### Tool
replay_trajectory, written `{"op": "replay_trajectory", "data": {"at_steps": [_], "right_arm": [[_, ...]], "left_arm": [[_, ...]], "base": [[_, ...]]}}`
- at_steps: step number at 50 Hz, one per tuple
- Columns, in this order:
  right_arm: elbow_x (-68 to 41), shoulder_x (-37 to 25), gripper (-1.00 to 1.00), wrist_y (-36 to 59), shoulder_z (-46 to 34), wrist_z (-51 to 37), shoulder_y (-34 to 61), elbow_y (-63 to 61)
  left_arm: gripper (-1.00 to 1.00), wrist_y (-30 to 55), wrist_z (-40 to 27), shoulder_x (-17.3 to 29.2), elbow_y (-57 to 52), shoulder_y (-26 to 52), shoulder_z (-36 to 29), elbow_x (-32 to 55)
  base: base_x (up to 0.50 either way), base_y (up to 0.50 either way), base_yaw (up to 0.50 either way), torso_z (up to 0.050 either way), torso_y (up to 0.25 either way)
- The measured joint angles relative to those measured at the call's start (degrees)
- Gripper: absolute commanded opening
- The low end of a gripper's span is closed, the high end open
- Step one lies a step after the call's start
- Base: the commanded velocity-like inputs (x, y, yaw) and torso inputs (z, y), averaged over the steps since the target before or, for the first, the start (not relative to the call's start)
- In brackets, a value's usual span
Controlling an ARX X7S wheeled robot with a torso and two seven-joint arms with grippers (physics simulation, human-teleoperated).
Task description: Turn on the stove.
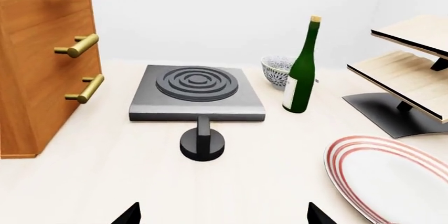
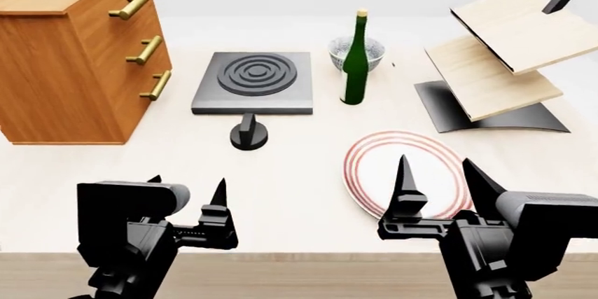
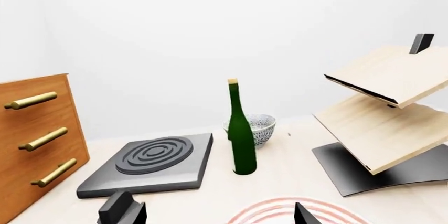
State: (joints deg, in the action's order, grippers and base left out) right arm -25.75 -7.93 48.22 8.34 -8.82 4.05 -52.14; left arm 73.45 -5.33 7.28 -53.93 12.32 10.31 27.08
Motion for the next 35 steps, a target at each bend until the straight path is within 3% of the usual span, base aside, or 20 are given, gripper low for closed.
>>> {"op": "replay_trajectory", "data": {"at_steps": [27, 35], "right_arm": [[-3.7, -1.1, 1.0, -0.2, 0.5, -0.9, -0.8, -1.7], [-3.3, -1.5, 1.0, -1.1, -0.2, -1.4, -1.3, -1.2]], "left_arm": [[1.0, -1.0, -0.9, 1.5, -1.1, -1.2, -0.2, 2.3], [1.0, -2.5, -1.2, 2.1, 0.1, -1.7, -1.1, 2.0]], "base": [[0.5, -0.02, 0.0, 0.0, 0.001], [0.0, 0.0, 0.0, 0.0, 0.0]]}}
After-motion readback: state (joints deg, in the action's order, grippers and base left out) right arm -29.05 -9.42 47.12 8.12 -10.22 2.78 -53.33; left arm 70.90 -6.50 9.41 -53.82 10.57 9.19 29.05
